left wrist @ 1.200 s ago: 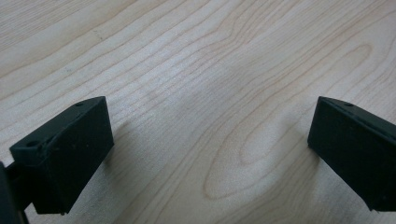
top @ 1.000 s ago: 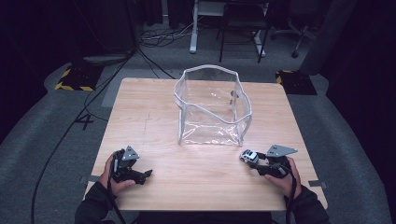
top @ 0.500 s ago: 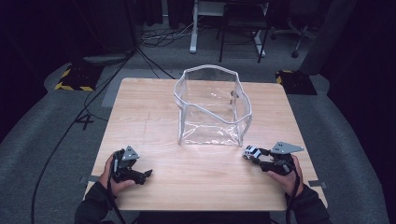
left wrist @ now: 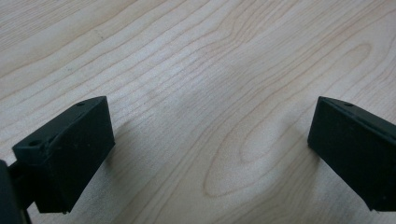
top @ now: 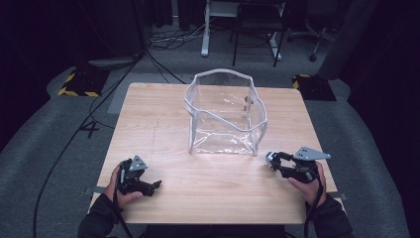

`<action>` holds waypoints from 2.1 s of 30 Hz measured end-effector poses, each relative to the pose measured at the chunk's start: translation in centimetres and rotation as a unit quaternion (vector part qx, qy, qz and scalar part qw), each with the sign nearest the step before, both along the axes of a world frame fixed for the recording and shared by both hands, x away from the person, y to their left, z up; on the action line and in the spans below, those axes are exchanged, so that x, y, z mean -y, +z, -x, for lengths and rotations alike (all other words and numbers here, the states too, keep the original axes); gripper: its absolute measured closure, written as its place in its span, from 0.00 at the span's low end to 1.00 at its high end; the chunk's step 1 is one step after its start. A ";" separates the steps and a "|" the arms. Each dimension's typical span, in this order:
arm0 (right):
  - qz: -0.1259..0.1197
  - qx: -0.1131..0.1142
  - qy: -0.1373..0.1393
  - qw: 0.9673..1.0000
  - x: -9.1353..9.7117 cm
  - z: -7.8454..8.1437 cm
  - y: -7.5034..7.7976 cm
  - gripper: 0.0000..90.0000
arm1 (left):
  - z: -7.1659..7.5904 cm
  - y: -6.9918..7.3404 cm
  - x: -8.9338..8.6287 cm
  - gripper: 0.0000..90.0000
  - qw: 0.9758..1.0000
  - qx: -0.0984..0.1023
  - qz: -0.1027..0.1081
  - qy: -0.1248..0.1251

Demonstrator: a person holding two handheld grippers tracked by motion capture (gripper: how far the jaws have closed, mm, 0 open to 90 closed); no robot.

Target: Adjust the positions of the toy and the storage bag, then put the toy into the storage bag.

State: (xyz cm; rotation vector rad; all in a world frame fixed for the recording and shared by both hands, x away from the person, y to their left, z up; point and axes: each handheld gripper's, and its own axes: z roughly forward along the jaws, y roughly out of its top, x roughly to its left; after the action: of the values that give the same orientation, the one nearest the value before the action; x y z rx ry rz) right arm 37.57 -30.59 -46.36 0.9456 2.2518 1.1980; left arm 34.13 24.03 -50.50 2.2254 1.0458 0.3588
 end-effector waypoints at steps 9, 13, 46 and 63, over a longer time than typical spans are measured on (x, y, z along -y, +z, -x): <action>-0.016 0.019 -0.012 1.000 0.5 -0.4 1.3 0.54 | 0.1 0.1 -0.2 0.01 1.000 0.009 -0.010 -0.001; -0.019 0.026 -0.017 0.999 0.7 -0.6 1.9 0.54 | 0.1 0.2 -0.2 0.01 1.000 0.005 -0.010 -0.003; -0.038 0.139 -0.002 0.990 -1.8 -4.0 15.7 0.54 | 0.1 0.1 -0.1 0.01 1.000 0.001 -0.007 -0.001; -0.029 0.127 0.035 0.991 -7.3 -6.7 17.9 0.54 | 0.1 0.1 -0.1 0.01 1.000 0.002 -0.007 0.000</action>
State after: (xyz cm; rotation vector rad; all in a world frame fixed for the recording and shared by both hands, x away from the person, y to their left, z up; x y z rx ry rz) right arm 44.27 -23.32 -28.45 0.6947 2.0725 1.3388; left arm 34.04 24.16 -50.39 2.2359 1.0440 0.3699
